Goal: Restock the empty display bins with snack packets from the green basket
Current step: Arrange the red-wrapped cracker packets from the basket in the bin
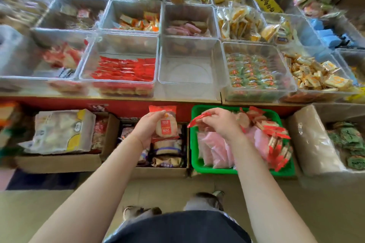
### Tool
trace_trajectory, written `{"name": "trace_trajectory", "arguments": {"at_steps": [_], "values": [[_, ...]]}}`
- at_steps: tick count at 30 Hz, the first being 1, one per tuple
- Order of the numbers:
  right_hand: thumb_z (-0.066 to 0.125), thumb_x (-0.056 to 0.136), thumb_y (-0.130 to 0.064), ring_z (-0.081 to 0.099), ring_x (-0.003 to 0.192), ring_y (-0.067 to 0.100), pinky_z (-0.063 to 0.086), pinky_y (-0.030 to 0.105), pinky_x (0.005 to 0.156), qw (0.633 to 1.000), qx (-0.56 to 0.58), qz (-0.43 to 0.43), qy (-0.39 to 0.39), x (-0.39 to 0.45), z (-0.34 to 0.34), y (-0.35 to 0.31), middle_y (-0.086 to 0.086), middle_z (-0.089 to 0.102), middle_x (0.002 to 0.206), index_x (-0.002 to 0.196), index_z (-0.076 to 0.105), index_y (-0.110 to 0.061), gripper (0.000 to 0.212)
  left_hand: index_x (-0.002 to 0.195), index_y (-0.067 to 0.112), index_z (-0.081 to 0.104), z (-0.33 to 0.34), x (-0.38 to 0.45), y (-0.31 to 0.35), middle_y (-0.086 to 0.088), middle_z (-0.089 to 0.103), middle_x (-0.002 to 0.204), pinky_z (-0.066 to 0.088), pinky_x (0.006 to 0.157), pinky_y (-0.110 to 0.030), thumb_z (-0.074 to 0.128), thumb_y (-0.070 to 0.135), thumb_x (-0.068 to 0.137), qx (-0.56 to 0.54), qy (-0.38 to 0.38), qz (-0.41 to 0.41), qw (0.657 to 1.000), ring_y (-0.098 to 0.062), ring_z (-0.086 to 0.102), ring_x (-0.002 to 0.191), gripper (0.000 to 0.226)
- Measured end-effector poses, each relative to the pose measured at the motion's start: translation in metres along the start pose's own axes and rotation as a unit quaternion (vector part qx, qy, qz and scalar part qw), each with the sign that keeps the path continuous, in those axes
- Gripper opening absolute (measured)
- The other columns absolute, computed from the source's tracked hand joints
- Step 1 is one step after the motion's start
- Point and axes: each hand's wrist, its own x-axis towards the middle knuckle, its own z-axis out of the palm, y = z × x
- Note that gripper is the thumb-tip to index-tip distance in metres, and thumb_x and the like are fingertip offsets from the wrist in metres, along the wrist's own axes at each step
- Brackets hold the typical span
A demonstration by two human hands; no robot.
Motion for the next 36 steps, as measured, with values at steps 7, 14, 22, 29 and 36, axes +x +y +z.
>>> {"name": "trace_trajectory", "arguments": {"at_steps": [7, 14, 22, 29, 36], "values": [[0.076, 0.084, -0.032, 0.054, 0.096, 0.014, 0.043, 0.026, 0.080, 0.955, -0.217, -0.149, 0.139, -0.007, 0.136, -0.037, -0.004, 0.057, 0.098, 0.081, 0.076, -0.029, 0.004, 0.105, 0.011, 0.067, -0.143, -0.005, 0.019, -0.009, 0.075, 0.092, 0.057, 0.062, -0.033, 0.069, 0.028, 0.090, 0.040, 0.038, 0.027, 0.998, -0.022, 0.073, 0.078, 0.023], [0.057, 0.099, -0.029, 0.064, 0.087, 0.019, 0.053, 0.033, 0.075, 0.988, -0.059, -0.082, 0.119, 0.020, 0.185, -0.064, 0.003, 0.069, 0.090, 0.086, 0.062, -0.021, 0.016, 0.109, 0.013, 0.067, -0.200, 0.022, 0.032, -0.008, 0.076, 0.097, 0.059, 0.079, -0.043, 0.073, 0.035, 0.086, 0.034, 0.003, 0.014, 0.999, -0.027, 0.073, 0.091, 0.033], [0.048, 0.102, -0.043, 0.070, 0.088, 0.026, 0.057, 0.043, 0.075, 0.988, 0.130, 0.067, 0.045, 0.108, 0.214, -0.092, 0.014, 0.072, 0.100, 0.107, 0.063, -0.009, 0.037, 0.116, 0.003, 0.066, -0.222, 0.083, 0.078, -0.018, 0.073, 0.105, 0.058, 0.070, -0.039, 0.075, 0.031, 0.085, 0.011, 0.003, -0.016, 1.000, -0.028, 0.071, 0.085, 0.043], [0.074, 0.084, -0.027, 0.069, 0.073, 0.017, 0.055, 0.027, 0.051, 0.956, 0.267, 0.094, -0.070, 0.173, 0.221, -0.120, 0.007, 0.073, 0.089, 0.110, 0.059, -0.009, 0.035, 0.096, -0.001, 0.061, -0.236, 0.144, 0.153, -0.011, 0.071, 0.081, 0.062, 0.071, -0.040, 0.064, -0.008, 0.086, -0.005, 0.030, 0.051, 0.998, -0.023, 0.072, 0.071, 0.012], [0.069, 0.087, 0.001, 0.071, 0.081, 0.026, 0.061, 0.044, 0.080, 0.967, 0.241, 0.086, 0.011, 0.226, 0.238, -0.137, 0.020, 0.066, 0.109, 0.109, 0.056, -0.005, 0.027, 0.096, 0.020, 0.066, -0.259, 0.228, 0.190, 0.006, 0.062, 0.076, 0.043, 0.067, -0.030, 0.078, 0.023, 0.079, 0.290, 0.195, 0.233, 0.908, -0.019, 0.058, 0.075, 0.020]]}}
